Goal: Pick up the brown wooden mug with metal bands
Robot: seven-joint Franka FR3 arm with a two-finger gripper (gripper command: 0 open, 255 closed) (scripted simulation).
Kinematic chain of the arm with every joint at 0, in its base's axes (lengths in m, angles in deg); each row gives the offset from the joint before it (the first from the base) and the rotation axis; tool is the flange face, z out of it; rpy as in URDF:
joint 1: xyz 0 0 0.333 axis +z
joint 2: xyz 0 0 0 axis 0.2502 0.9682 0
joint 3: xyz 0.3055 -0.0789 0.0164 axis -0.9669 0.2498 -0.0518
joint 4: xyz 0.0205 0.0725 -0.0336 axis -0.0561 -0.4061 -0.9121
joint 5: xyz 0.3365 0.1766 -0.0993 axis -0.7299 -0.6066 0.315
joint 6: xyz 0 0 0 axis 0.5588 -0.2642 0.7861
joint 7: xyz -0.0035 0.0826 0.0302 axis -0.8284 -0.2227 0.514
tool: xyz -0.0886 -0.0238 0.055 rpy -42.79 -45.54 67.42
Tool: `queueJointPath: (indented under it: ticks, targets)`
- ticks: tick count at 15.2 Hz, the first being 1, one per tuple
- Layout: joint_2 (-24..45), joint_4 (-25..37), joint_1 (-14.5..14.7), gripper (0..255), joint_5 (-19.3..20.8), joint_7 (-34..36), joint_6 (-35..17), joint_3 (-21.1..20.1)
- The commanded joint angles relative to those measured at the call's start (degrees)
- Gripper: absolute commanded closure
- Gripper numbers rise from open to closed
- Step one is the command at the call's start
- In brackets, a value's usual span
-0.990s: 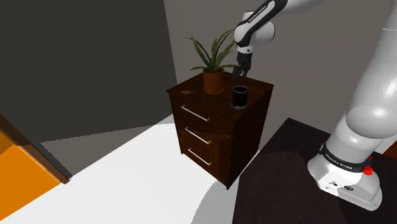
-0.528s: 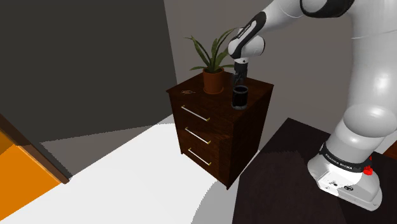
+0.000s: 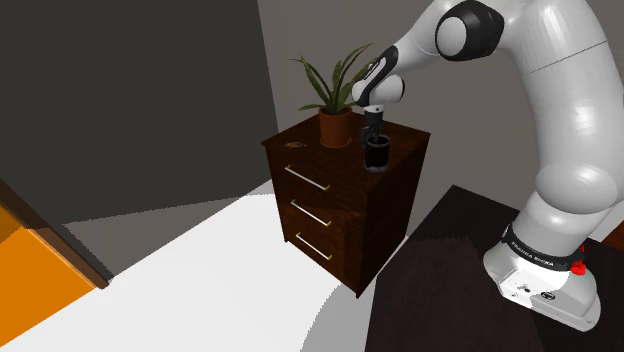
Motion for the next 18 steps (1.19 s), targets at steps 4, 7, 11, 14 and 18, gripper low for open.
queueJointPath:
  ticks: [4, 7, 11, 14, 18]
  targets:
    - [3.1, 1.1, -0.6, 0, -0.7, -0.7, -2.0, -0.6]
    - [4.1, 1.3, -0.8, 0, -1.0, -0.9, -2.7, -0.8]
    - [4.1, 1.3, -0.8, 255, -1.0, -0.9, -2.8, -0.8]
    - [4.1, 1.3, -0.8, 255, -1.0, -0.9, -2.7, -0.8]
    - [3.5, 1.1, -0.7, 255, -0.8, -0.8, -2.3, -0.7]
